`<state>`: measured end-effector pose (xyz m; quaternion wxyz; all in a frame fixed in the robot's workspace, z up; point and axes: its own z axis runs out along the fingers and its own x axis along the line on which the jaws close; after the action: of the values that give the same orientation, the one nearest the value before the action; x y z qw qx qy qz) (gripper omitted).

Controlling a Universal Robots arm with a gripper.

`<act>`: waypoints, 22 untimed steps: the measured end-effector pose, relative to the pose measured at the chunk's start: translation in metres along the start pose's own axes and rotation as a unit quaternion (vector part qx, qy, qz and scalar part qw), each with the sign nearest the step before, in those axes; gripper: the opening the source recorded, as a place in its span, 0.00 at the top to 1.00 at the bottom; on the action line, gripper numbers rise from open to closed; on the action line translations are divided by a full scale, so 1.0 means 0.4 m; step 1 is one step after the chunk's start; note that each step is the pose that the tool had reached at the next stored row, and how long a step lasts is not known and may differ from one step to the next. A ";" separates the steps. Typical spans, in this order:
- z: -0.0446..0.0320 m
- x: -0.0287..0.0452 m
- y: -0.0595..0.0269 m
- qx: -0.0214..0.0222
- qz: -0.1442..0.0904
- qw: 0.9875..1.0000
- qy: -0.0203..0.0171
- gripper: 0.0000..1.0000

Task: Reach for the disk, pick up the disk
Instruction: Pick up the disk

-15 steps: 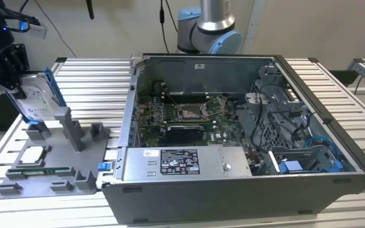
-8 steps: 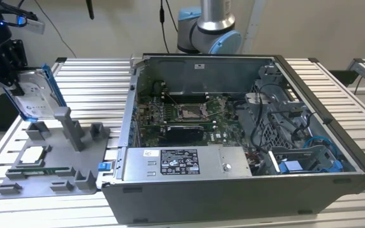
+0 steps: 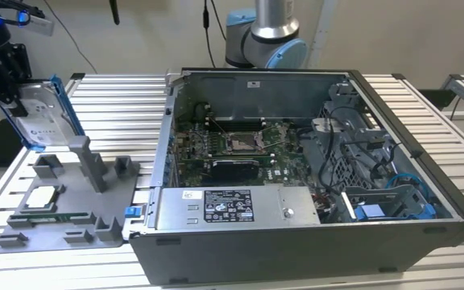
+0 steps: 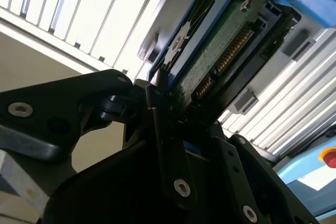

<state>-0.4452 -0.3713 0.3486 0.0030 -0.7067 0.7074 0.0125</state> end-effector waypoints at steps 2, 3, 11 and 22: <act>-0.009 0.000 0.000 0.000 0.000 1.000 0.000 1.00; -0.014 0.000 0.000 0.000 0.000 1.000 0.000 1.00; -0.067 -0.002 0.001 0.000 0.000 1.000 0.000 1.00; -0.143 -0.003 0.002 0.000 0.000 1.000 0.000 1.00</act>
<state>-0.4452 -0.3713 0.4057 0.0030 -0.7067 0.7074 0.0125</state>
